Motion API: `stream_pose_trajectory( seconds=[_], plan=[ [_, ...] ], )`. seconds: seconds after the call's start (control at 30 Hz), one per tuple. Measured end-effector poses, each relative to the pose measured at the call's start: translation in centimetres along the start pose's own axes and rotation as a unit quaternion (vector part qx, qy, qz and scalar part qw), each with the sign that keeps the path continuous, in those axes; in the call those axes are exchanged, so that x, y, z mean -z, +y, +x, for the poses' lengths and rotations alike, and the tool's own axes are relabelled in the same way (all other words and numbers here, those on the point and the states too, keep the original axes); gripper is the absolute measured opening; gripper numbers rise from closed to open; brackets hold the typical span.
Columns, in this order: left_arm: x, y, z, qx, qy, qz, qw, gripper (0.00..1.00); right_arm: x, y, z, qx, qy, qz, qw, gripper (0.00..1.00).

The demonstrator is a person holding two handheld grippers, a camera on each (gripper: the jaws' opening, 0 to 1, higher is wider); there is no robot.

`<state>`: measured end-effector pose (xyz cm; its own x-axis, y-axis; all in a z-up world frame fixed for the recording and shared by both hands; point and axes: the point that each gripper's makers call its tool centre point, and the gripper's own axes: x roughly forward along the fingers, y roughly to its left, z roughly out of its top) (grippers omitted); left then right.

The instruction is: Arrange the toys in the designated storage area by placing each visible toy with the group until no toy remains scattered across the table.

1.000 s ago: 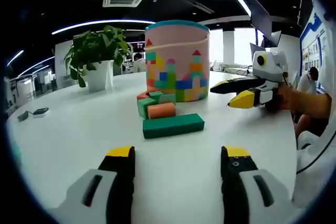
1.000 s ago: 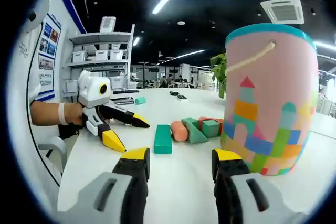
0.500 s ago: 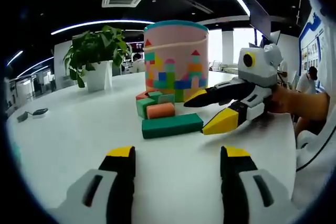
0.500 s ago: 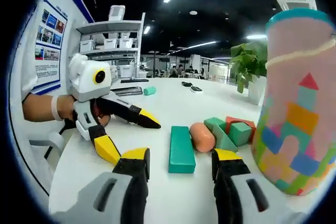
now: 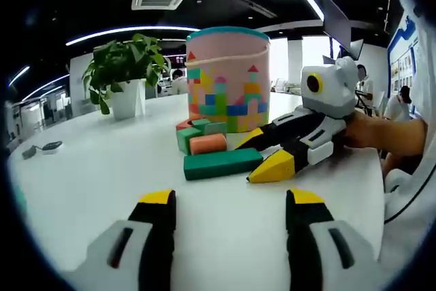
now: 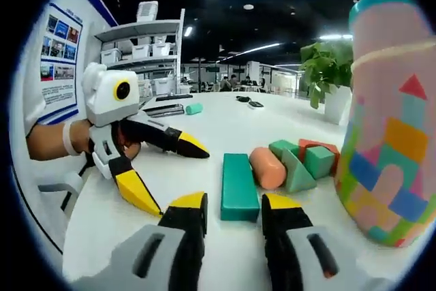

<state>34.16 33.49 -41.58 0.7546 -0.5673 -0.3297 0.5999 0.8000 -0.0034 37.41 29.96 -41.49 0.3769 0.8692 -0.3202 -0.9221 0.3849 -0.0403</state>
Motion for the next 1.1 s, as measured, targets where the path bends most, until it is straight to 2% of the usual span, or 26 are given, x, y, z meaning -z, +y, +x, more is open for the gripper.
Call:
stream_pose_trajectory(
  seconds=[0.03,0.3,0.53,0.67,0.93,1.1],
  plan=[
    [0.0,0.0,0.0,0.000,0.000,0.000,1.0000,0.67,0.0,-0.1,-0.1,0.002,0.000,-0.001,1.0000,0.21],
    [0.0,0.0,0.0,-0.001,0.000,-0.002,1.0000,0.67,0.3,-0.1,0.0,-0.002,0.000,0.000,1.0000,0.21],
    [0.0,0.1,0.1,-0.002,0.000,-0.002,1.0000,0.67,-0.1,0.7,-0.3,-0.007,-0.009,-0.061,0.9981,0.21],
    [0.0,0.1,0.0,-0.003,0.000,-0.002,1.0000,0.67,-0.1,0.9,-0.4,-0.004,-0.011,-0.078,0.9969,0.21],
    [0.0,0.1,0.0,-0.003,0.000,-0.003,1.0000,0.68,-1.1,0.3,-0.9,0.002,-0.037,-0.060,0.9975,0.20],
    [0.0,0.1,0.0,-0.004,0.000,-0.003,1.0000,0.68,-1.1,0.4,-0.9,0.005,-0.035,-0.066,0.9972,0.20]
  ],
)
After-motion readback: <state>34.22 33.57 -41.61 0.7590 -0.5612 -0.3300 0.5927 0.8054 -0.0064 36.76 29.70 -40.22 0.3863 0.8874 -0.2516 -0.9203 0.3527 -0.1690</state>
